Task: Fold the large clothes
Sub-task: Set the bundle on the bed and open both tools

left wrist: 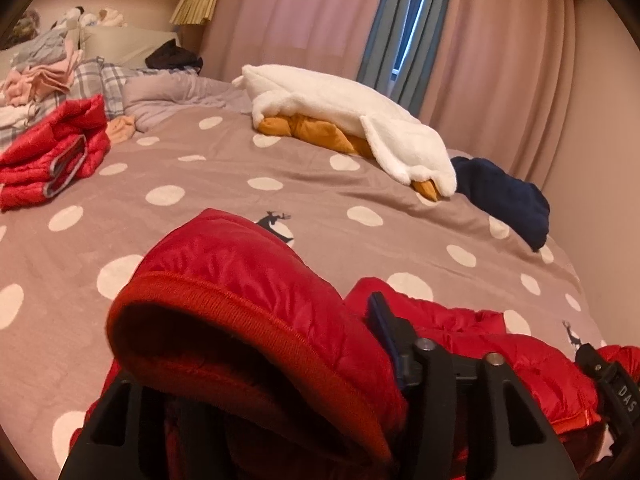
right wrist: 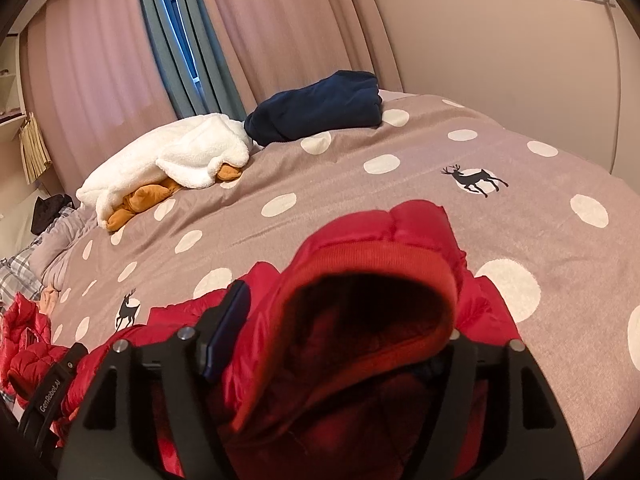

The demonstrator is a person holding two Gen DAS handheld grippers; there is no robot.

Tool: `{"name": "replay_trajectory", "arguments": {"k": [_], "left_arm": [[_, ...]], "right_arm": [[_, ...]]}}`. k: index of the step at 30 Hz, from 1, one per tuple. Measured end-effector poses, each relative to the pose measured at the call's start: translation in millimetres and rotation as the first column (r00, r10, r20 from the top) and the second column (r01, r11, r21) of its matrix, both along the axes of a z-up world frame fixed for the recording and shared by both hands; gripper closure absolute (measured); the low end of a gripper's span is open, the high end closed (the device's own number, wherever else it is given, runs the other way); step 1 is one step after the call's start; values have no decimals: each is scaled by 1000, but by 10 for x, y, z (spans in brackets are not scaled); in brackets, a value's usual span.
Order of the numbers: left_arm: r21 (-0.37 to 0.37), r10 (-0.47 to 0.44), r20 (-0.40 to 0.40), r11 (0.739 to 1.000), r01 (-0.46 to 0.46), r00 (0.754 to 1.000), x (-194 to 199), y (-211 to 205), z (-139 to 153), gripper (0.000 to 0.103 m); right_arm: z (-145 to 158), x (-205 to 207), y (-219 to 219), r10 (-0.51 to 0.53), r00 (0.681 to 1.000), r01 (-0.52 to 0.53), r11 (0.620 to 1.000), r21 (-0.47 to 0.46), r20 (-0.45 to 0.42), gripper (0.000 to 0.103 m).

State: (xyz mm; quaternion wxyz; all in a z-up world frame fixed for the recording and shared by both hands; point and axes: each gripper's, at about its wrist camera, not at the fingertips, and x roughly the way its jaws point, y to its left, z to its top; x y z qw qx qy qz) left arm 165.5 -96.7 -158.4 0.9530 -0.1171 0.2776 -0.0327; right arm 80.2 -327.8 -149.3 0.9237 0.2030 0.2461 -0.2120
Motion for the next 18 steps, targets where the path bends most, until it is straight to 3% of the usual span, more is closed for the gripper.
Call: {"name": "replay_trajectory", "arguments": {"k": [10, 13, 18], "left_arm": [[-14, 0, 26, 1000, 1, 1000, -28, 32, 41, 40], [-11, 3, 67, 1000, -2, 998, -80, 38, 91, 31], [-30, 17, 125, 999, -14, 992, -146, 101, 211, 30]], "right_arm": [[24, -2, -4, 0, 1000, 0, 1000, 1, 6, 24], [79, -27, 15, 10, 1000, -9, 1000, -22, 26, 16], [188, -117, 23, 4, 996, 0, 999, -44, 88, 2]]}}
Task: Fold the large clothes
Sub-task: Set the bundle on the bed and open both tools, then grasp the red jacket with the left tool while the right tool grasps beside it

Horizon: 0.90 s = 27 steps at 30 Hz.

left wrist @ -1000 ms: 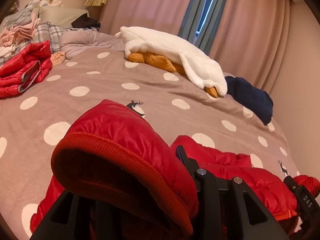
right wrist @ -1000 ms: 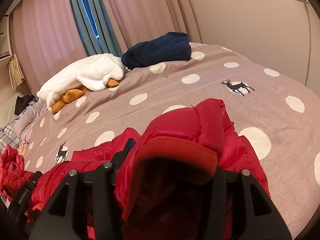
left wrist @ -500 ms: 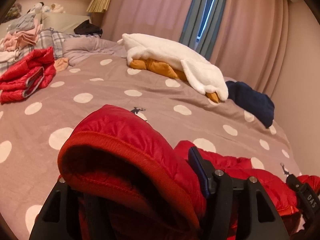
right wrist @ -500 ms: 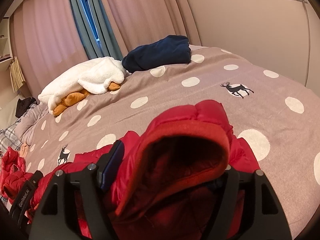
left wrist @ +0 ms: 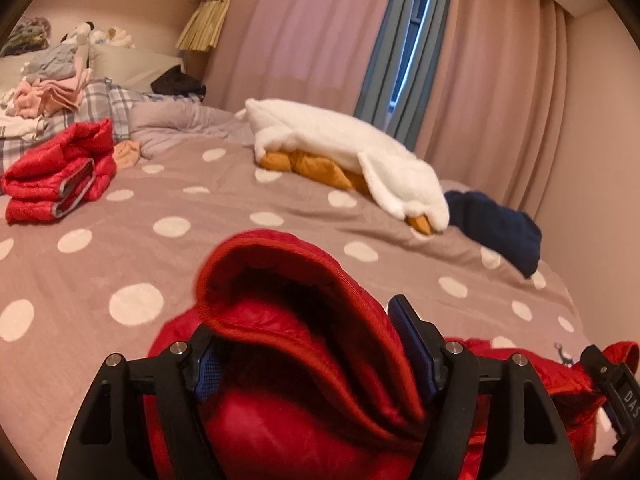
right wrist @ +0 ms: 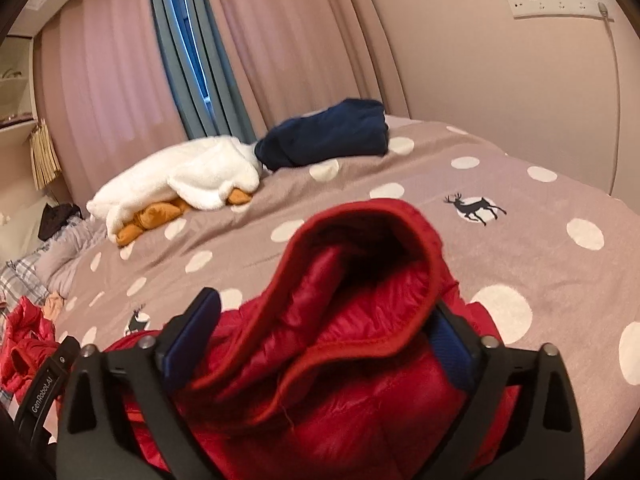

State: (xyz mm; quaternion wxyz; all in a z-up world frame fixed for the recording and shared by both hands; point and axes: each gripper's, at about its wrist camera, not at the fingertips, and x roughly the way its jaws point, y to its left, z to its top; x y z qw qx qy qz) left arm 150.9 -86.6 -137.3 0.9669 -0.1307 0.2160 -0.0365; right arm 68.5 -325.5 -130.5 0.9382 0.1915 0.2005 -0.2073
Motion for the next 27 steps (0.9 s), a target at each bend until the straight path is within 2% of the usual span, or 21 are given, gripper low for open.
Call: {"name": "replay_trajectory", "arguments": {"k": [5, 11, 18, 22, 27], "left_arm": [[-24, 19, 23, 1000, -18, 1000, -16, 65, 36, 23], [-80, 33, 14, 996, -32, 999, -6, 173, 91, 23], [-78, 90, 110, 994, -82, 990, -160, 285, 289, 23], [-75, 100, 102, 993, -92, 990, -123, 300, 267, 23], [-105, 104, 59, 990, -97, 993, -71, 328, 200, 23]], "right_arm": [[47, -25, -19, -8, 1000, 8, 1000, 6, 15, 1], [150, -88, 23, -14, 999, 15, 1000, -23, 42, 1], [307, -226, -24, -29, 994, 30, 1000, -3, 106, 1], [311, -256, -63, -41, 992, 39, 999, 25, 115, 1], [267, -201, -61, -38, 996, 35, 999, 37, 84, 1]]}}
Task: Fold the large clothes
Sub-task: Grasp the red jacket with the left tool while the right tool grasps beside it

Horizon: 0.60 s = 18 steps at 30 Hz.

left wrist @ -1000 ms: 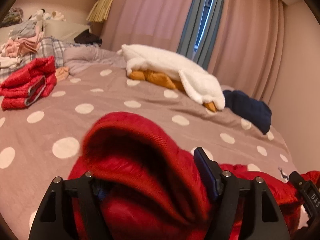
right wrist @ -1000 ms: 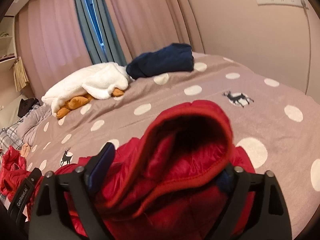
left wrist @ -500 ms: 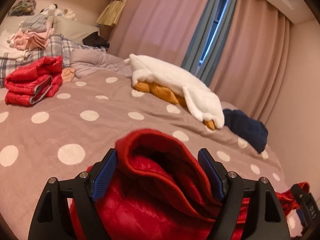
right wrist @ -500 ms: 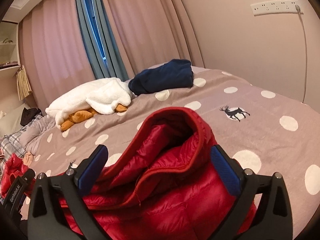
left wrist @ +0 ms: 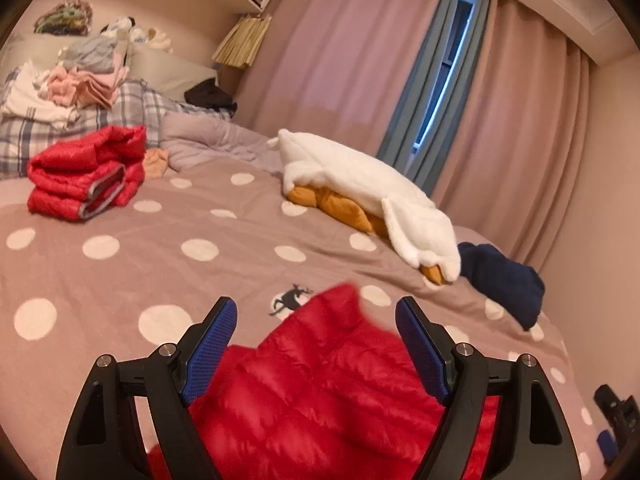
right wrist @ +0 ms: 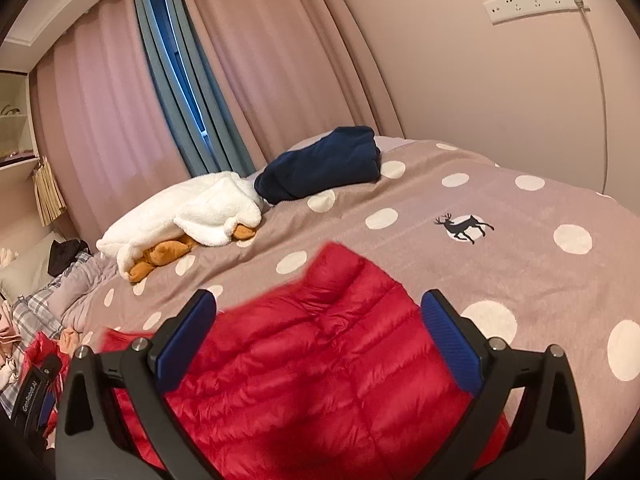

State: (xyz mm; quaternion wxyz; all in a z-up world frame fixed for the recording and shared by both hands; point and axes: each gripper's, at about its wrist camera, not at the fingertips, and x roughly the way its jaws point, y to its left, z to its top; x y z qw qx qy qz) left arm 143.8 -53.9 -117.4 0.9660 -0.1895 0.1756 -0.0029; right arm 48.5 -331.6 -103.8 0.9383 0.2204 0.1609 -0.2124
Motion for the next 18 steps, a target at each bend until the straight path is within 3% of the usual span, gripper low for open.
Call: {"name": "replay_trajectory", "arguments": {"k": [12, 15, 17, 18], "left_arm": [[27, 7, -8, 1000, -7, 1000, -17, -43, 5, 23], [29, 2, -9, 1000, -2, 1000, -14, -54, 8, 36], [50, -17, -17, 999, 18, 1000, 9, -93, 2, 57], [58, -25, -19, 998, 26, 1000, 14, -108, 1, 60]], "right_arm": [[-11, 11, 14, 16, 1000, -16, 1000, 6, -6, 1], [-19, -2, 24, 20, 1000, -20, 1000, 6, -3, 1], [-16, 2, 29, 22, 1000, -22, 1000, 1, -2, 1], [-16, 3, 31, 22, 1000, -22, 1000, -1, -1, 1]]}}
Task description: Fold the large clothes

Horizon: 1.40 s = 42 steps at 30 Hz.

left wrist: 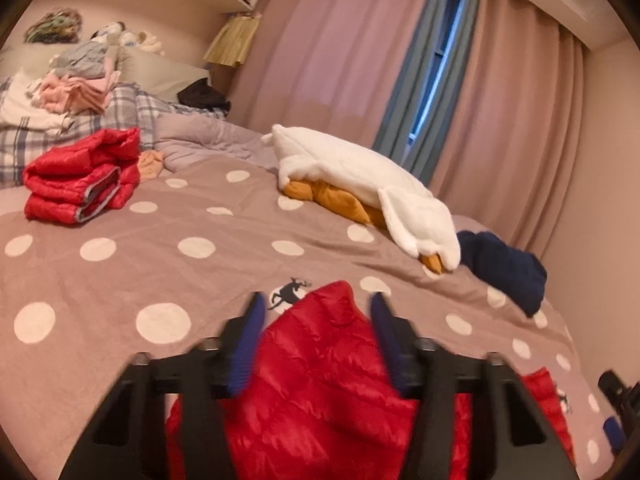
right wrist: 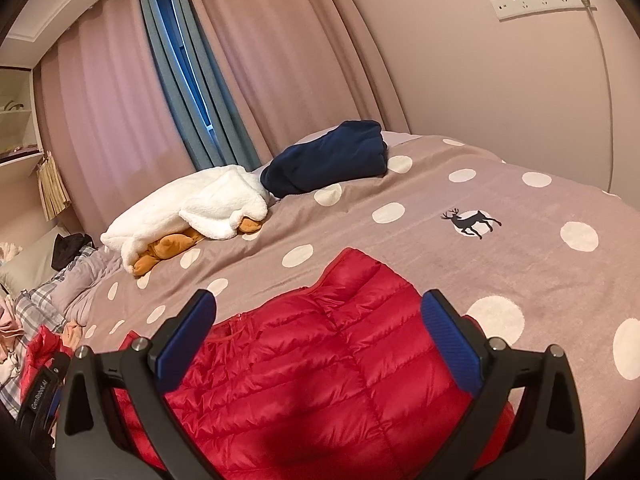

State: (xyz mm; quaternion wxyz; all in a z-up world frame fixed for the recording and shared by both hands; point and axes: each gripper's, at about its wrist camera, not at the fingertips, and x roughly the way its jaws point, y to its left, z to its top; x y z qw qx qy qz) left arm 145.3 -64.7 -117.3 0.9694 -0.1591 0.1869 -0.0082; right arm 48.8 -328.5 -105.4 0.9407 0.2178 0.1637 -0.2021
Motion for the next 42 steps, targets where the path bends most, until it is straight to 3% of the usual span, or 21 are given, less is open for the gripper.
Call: {"name": "replay_trajectory", "arguments": {"k": [1, 2, 3, 4, 6, 8, 11, 15, 19, 20, 23, 26, 28, 42], "left_arm": [[10, -8, 1, 1000, 8, 1000, 3, -24, -2, 65], [16, -11, 5, 1000, 11, 1000, -5, -37, -5, 71], [20, -16, 11, 1000, 16, 1000, -15, -51, -6, 74], [22, -26, 11, 999, 26, 1000, -18, -65, -4, 77], [22, -43, 10, 999, 43, 999, -19, -80, -3, 85], [45, -53, 7, 998, 52, 999, -20, -117, -11, 90], [92, -47, 9, 995, 46, 999, -11, -179, -39, 91], [88, -39, -56, 995, 44, 998, 115, -208, -207, 91], [57, -13, -251, 998, 28, 968, 428, -205, -623, 91], [47, -17, -267, 998, 31, 963, 471, -210, -698, 91], [75, -18, -253, 996, 38, 967, 478, -271, -783, 91], [135, 2, -246, 990, 33, 969, 448, -362, -801, 91], [123, -7, -248, 992, 39, 969, 447, -338, -803, 91], [119, -12, -257, 992, 44, 966, 498, -317, -819, 91]], "right_arm": [[1, 2, 8, 4, 1000, -4, 1000, -4, 2, 3], [6, 6, 29, 14, 1000, -14, 1000, -18, 1, 11], [12, 16, 52, 17, 1000, -17, 999, -37, -6, 26], [11, 33, 60, 18, 1000, -18, 999, -51, -14, 33], [0, 63, 94, 20, 999, -23, 996, -82, -37, 62], [-23, 81, 99, 18, 999, -22, 996, -88, -48, 78], [-58, 111, 96, 37, 998, -40, 996, -78, -50, 85], [-198, 207, 76, 53, 995, -58, 996, -63, -87, 85], [-581, 444, -20, 61, 971, -67, 998, -17, -232, 85], [-689, 496, -57, 63, 964, -62, 998, 13, -260, 88], [-871, 568, -120, 63, 959, -51, 997, 49, -277, 89], [-923, 611, -40, 47, 953, -51, 999, -7, -299, 89], [-964, 637, 1, 43, 947, -56, 998, -34, -318, 89], [-1008, 664, -81, 66, 951, -68, 998, 5, -303, 88]]}}
